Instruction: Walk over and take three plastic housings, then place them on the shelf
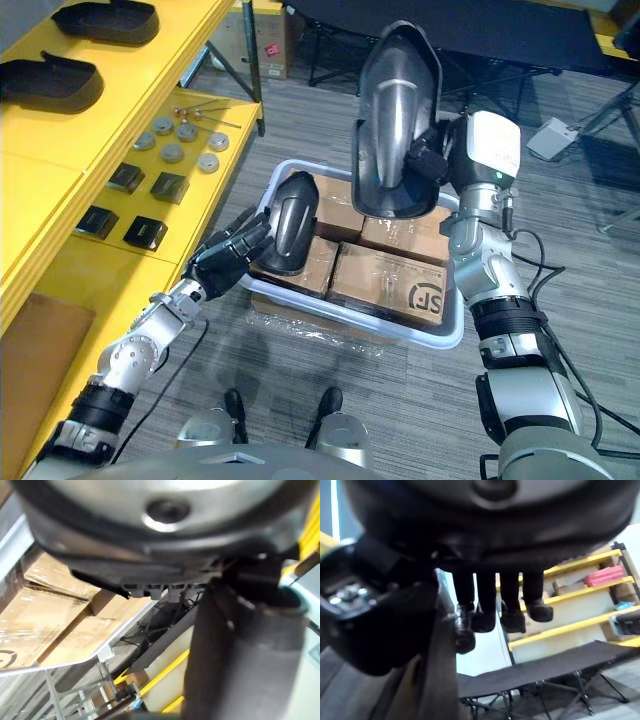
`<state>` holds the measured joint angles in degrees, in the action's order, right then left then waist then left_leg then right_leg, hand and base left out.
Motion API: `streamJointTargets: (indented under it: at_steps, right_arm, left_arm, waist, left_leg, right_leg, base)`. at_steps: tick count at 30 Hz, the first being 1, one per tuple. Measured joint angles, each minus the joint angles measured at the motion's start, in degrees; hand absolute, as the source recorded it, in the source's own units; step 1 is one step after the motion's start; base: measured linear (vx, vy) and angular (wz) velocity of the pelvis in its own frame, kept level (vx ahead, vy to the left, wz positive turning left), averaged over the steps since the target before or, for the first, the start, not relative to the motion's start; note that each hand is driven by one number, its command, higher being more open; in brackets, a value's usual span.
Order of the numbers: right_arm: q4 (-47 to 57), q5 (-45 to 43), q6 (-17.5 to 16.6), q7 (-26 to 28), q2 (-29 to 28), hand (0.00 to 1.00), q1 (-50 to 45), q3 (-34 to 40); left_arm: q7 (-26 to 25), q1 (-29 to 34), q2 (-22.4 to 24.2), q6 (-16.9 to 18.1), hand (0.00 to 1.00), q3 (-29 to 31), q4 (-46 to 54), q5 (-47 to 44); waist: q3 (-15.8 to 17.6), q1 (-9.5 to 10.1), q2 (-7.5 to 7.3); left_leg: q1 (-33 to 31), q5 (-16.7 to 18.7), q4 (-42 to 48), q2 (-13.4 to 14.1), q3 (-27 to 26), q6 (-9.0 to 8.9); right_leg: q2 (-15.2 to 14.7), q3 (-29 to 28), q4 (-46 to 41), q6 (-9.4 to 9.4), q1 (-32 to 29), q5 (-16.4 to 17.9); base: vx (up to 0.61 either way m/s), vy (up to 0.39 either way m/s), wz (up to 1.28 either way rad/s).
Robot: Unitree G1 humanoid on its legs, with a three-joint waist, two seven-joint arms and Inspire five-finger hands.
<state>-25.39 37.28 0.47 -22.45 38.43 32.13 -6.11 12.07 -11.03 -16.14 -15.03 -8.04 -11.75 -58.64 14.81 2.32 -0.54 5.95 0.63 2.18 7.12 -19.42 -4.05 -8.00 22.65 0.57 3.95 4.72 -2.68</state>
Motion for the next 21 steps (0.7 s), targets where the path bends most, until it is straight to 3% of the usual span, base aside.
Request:
streamJointTargets:
  at_steps: [5, 13, 21]
  right_arm:
    - [2.5, 5.4, -6.7, -0.7, -1.1, 0.00, 0.0, -0.5]
    - [3.2, 9.7, -15.2, -1.1, -3.4, 0.00, -1.7, -4.5]
    - [3.1, 11.8, -18.1, -1.1, -7.1, 0.00, -3.7, -7.7]
  left_arm:
    - [-0.2, -5.1, -1.4, -2.6, 1.00, 0.2, -2.8, -3.5]
    - [-0.6, -10.6, -2.3, -2.7, 1.00, 0.1, -4.1, -10.3]
    - [1.1, -11.1, -2.4, -2.8, 1.00, -1.4, -4.1, -13.1]
  waist:
    - [-1.4, -0.81, -0.13]
    - [-4.2, -1.17, -0.54]
    - [-6.1, -1.22, -1.00]
  left_leg:
    - [1.6, -0.1, -0.6, 0.0, -0.7, -0.20]
    - [2.6, -0.1, -0.9, -0.6, -1.3, -0.25]
    - [3.6, -1.2, -3.2, -0.8, -1.2, -0.54]
  right_leg:
    - [0.3, -0.8, 1.3, -0.21, 1.5, -0.9]
    - [0.3, -1.6, 3.9, -0.18, 2.8, -2.9]
    - [0.4, -1.3, 4.3, -0.33, 2.7, -3.5]
  base:
    - [-0.01, 0.002, -0.06]
    - [-0.06, 0.018, -0.06]
    - [-0.06, 0.019, 0.00]
